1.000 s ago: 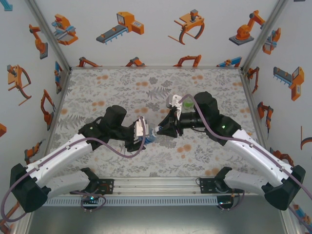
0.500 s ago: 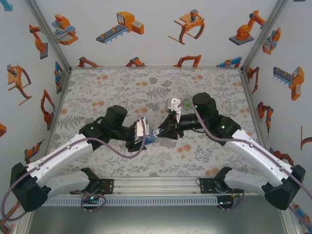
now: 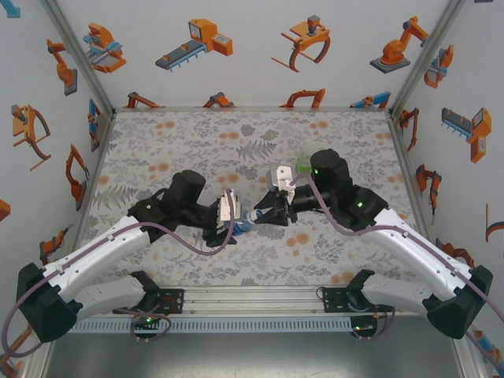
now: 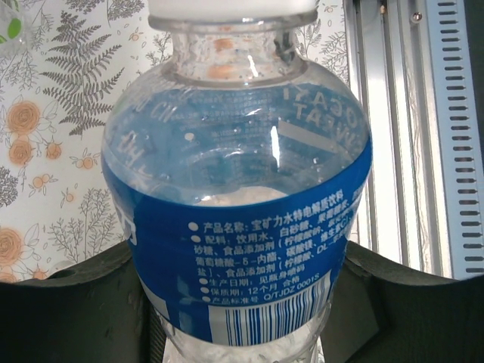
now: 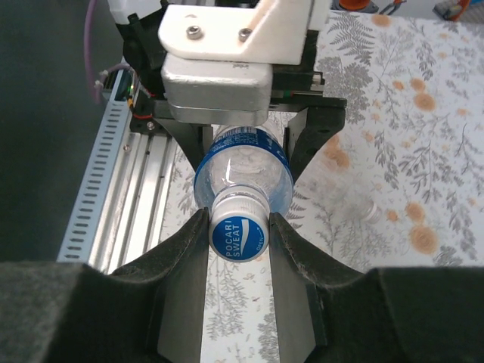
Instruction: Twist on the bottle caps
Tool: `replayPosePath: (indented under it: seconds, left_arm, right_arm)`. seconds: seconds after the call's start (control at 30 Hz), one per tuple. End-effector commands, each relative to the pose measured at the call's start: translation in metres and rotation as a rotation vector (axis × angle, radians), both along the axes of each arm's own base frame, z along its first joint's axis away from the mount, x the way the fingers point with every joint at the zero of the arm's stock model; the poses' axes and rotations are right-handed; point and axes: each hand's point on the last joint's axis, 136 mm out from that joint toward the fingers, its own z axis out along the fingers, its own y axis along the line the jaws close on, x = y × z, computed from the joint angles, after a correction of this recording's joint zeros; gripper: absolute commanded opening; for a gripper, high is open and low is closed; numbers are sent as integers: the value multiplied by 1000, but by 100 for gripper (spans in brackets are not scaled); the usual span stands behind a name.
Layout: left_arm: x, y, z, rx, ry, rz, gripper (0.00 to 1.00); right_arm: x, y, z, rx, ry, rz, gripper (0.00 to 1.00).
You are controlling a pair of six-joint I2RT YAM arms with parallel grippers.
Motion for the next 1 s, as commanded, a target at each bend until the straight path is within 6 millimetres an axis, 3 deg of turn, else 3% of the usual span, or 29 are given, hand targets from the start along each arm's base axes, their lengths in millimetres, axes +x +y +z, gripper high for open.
replayPosePath:
  seconds: [0.0, 0.13, 0.33, 0.57, 0.77, 0.97]
  left_arm:
    - [-6, -13, 38, -128, -37, -67, 0]
    - [-9, -12, 40, -138, -33, -77, 0]
    - [-10, -12, 44, -159, -48, -78, 0]
    - [-9, -15, 50, -186, -64, -90, 0]
    - [-4, -19, 51, -207, -69, -70, 0]
    - [13, -22, 51, -233, -111, 17, 0]
  right_arm:
    - [-17, 1, -15, -16, -91, 147, 3]
    - [-28, -2, -21, -4, -182, 249, 0]
    - [-28, -1, -24, 5, -225, 264, 0]
    - [-32, 4, -26, 3, -60, 287, 0]
    - [-5, 14, -30, -3, 216, 44, 0]
    - [43, 12, -32, 24, 559, -343, 0]
